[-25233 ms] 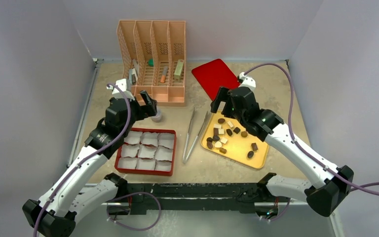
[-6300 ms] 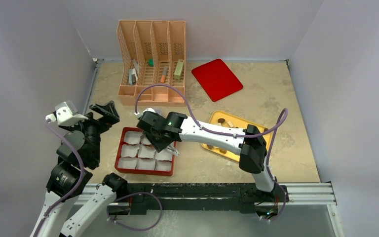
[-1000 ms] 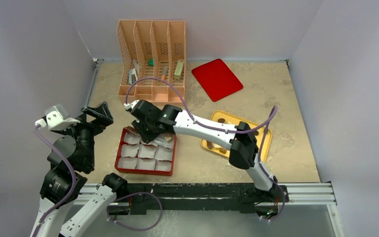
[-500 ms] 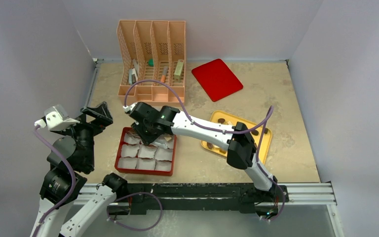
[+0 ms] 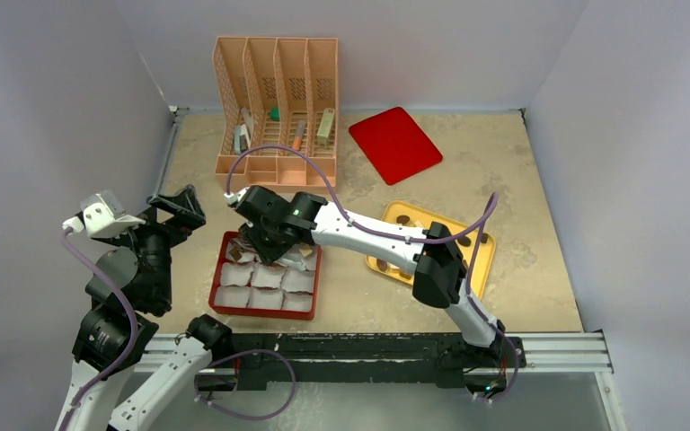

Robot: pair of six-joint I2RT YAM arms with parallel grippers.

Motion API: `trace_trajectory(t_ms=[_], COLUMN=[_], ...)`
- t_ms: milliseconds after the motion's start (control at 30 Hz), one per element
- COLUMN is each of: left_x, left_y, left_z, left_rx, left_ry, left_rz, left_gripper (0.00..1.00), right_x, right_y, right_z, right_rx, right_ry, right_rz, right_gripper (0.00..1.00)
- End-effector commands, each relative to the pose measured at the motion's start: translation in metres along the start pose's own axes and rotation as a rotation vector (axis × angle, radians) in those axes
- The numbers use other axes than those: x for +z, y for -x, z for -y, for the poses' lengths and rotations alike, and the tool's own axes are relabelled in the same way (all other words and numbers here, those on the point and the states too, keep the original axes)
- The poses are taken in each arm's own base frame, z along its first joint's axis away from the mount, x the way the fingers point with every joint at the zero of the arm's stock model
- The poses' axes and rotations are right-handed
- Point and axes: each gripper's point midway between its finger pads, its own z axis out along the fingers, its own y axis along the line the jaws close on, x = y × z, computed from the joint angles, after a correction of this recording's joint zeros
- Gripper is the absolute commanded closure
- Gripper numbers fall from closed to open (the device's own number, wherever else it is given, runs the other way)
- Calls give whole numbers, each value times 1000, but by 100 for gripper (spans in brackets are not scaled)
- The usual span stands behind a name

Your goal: Pack the chocolate

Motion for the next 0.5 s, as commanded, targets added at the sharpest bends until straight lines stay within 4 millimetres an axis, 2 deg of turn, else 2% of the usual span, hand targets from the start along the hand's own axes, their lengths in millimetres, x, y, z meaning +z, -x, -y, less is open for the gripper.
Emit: trace_trajectory(t_ms=[0,167,467], left_x=[0,2,2], left_y=[9,6,6], left_z=[4,6,6], left_rx=[-29,-29,-32], left_ry=[-6,-9,-12], left_rz=[23,16,15], left_gripper=[5,5,5], right_x=[-23,-26,-18], right_y=[24,25,23], right_z=[-8,-12,-20], right_rx=[-11,-12,-29], right_ry=[19,36,53], right_rz=[82,91,76], right_gripper=[64,64,63])
